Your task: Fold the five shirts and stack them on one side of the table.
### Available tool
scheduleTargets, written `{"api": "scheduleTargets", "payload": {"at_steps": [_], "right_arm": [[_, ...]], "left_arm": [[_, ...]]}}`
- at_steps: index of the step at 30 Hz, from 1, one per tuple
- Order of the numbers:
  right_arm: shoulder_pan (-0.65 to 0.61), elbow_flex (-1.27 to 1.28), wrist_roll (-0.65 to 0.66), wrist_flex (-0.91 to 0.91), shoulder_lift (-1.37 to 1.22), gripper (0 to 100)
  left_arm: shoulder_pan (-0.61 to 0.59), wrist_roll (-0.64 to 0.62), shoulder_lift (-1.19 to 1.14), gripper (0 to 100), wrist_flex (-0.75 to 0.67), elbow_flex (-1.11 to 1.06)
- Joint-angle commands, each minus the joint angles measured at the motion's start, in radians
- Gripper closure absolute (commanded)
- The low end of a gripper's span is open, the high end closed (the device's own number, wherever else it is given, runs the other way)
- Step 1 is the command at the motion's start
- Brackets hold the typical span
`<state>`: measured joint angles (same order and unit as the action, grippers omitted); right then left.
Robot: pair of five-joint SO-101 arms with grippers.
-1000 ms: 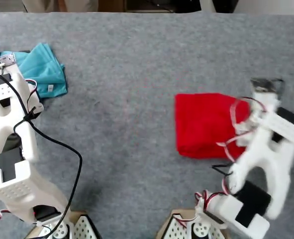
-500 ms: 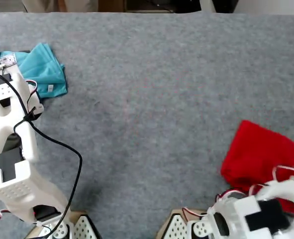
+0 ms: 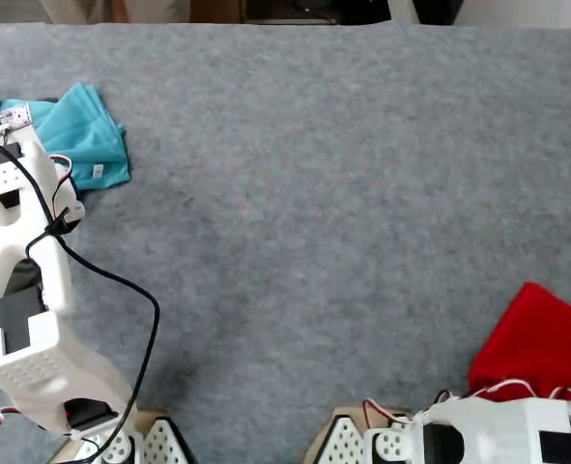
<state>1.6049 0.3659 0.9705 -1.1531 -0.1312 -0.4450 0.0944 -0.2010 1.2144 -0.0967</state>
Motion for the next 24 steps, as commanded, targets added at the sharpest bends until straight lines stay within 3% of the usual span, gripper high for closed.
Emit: {"api": "scheduleTargets", "payload": {"at_steps": [1, 3, 7, 13, 19, 24], "right_arm": [[0.031, -0.05, 0.035, 0.003, -0.001, 99.3], [0.028, -0.05, 0.044, 0.002, 0.004, 98.3], [0.035, -0.085, 0.081, -0.071, 0.008, 86.8], [0.047, -0.223, 0.192, -0.374, 0.147, 77.1], [-0.028, -0.252, 0.207, -0.509, 0.331, 67.9], [-0.147, -0.251, 0.146, -0.578, 0.447, 67.8]], "left_arm": [[0.009, 0.005, 0.053, 98, 0.009, 0.012], [0.009, 0.006, 0.053, 98, 0.009, 0.012], [0.009, 0.057, 0.053, 98, 0.011, 0.012], [0.003, 0.081, 0.053, 98, 0.011, 0.02], [-0.034, 0.081, 0.053, 98, 0.015, 0.057], [-0.095, 0.107, 0.053, 98, 0.061, 0.104]]}}
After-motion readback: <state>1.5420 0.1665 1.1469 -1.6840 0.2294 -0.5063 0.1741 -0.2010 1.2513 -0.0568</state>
